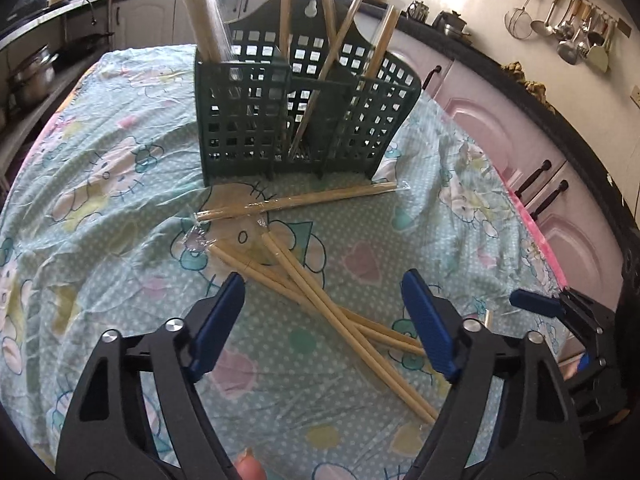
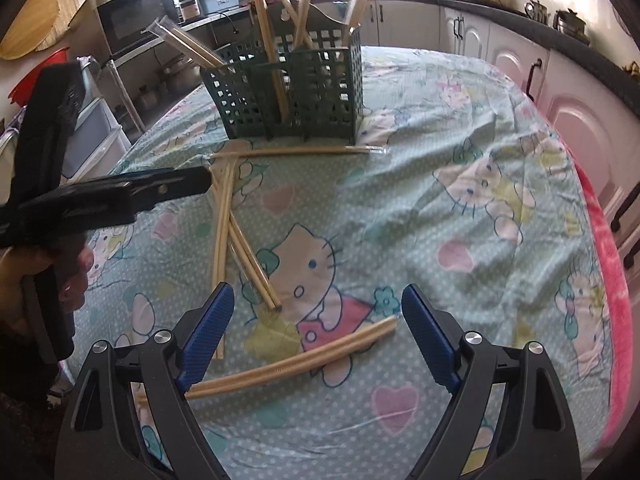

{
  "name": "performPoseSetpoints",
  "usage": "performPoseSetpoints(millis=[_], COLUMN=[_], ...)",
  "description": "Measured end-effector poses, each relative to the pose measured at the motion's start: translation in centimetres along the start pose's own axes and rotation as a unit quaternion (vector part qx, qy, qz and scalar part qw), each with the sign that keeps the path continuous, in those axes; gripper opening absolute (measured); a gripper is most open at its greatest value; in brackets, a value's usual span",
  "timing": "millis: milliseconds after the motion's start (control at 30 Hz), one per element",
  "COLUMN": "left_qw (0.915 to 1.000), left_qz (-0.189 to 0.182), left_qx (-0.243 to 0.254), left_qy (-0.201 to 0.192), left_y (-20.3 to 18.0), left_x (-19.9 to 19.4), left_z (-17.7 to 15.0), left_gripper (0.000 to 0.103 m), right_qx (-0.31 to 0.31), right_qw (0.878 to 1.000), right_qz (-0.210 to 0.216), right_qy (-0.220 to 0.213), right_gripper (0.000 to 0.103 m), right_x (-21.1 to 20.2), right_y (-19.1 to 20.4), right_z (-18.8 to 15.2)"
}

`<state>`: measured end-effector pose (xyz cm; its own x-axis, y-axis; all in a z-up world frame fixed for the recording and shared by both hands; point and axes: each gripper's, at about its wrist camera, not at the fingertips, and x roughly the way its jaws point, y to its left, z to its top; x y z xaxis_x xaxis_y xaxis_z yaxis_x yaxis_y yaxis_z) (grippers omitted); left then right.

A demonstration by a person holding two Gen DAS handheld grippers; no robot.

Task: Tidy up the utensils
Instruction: 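Close the right tool on a wooden chopstick while the left tool grasps another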

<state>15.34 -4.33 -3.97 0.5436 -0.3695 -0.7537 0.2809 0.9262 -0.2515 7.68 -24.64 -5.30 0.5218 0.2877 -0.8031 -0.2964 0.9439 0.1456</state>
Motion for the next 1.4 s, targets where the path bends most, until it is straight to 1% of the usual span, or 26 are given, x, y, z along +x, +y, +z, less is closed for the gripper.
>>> performPoseSetpoints(millis=[100, 267, 400, 467, 533, 633, 700, 833, 933, 1000, 1233, 1333, 1400], left_qw=[1.0, 0.9999, 0.9996, 0.9995, 0.9992, 0.9985, 0.998, 0.997, 0.9961, 0.9955, 0.9943, 0.994, 0.9936], left_qz=[0.001, 0.007, 0.013, 0.01, 0.008, -0.001, -0.004, -0.005, -0.002, 0.002, 0.021, 0.03, 0.037], left_qx=[0.001, 0.006, 0.003, -0.003, -0.013, -0.03, -0.038, -0.05, -0.059, -0.062, -0.058, -0.053, -0.052], left_qy=[0.007, 0.014, 0.024, 0.031, 0.038, 0.046, 0.05, 0.059, 0.067, 0.071, 0.087, 0.091, 0.093], left_y=[-0.1, -0.2, 0.0, 0.4, 0.9, 1.6, 2.0, 2.5, 2.8, 2.9, 2.6, 2.6, 2.8], left_x=[0.9, 1.9, 2.8, 3.3, 3.8, 4.5, 4.8, 5.4, 5.9, 6.2, 7.1, 7.3, 7.5], left_z=[0.6, 1.6, 2.2, 2.3, 2.4, 2.5, 2.5, 2.9, 3.2, 3.4, 4.1, 4.3, 4.5], left_gripper=[0.067, 0.065, 0.062, 0.061, 0.06, 0.054, 0.05, 0.046, 0.044, 0.041, 0.038, 0.033, 0.027], right_qx=[0.015, 0.05, 0.078, 0.095, 0.105, 0.121, 0.126, 0.145, 0.163, 0.172, 0.19, 0.196, 0.193], right_qw=[1.0, 0.998, 0.996, 0.994, 0.993, 0.991, 0.99, 0.987, 0.984, 0.983, 0.979, 0.977, 0.978], right_qz=[-0.001, -0.003, 0.003, 0.011, 0.013, 0.018, 0.017, 0.022, 0.024, 0.027, 0.045, 0.053, 0.054], right_qy=[0.01, 0.029, 0.047, 0.058, 0.059, 0.061, 0.063, 0.064, 0.064, 0.065, 0.064, 0.064, 0.063], right_gripper=[0.083, 0.082, 0.07, 0.066, 0.064, 0.061, 0.056, 0.047, 0.035, 0.024, 0.018, 0.014, 0.012], right_x=[0.3, 0.8, 1.2, 1.7, 1.8, 1.9, 2.1, 2.5, 2.9, 3.1, 3.5, 3.8, 3.9], right_y=[-0.3, -1.1, -1.7, -2.1, -2.3, -2.6, -2.8, -3.6, -4.3, -4.7, -5.7, -6.1, -6.2], right_z=[-0.6, -1.3, -1.8, -1.9, -1.8, -1.5, -1.2, -0.6, -0.1, 0.2, 0.9, 1.1, 1.3])
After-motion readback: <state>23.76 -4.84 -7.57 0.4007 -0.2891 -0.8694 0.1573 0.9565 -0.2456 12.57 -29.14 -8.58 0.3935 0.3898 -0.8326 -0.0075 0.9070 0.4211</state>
